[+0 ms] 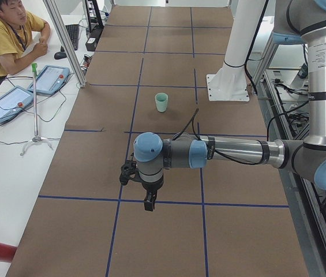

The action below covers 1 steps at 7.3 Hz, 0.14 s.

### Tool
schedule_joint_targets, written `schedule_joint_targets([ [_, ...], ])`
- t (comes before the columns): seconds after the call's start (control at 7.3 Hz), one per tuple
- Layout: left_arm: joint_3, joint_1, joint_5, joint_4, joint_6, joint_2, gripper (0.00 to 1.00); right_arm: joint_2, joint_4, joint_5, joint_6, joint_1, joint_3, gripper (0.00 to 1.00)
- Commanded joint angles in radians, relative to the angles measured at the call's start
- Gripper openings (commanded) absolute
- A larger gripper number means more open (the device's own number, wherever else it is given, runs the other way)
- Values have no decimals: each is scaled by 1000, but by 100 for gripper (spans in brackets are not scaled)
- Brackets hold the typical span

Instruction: Stack cups

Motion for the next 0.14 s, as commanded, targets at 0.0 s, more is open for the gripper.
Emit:
schedule_joint_targets([
  [0.0, 4, 0, 1, 0, -1, 0, 100, 0, 0, 0, 0, 0, 0, 100],
])
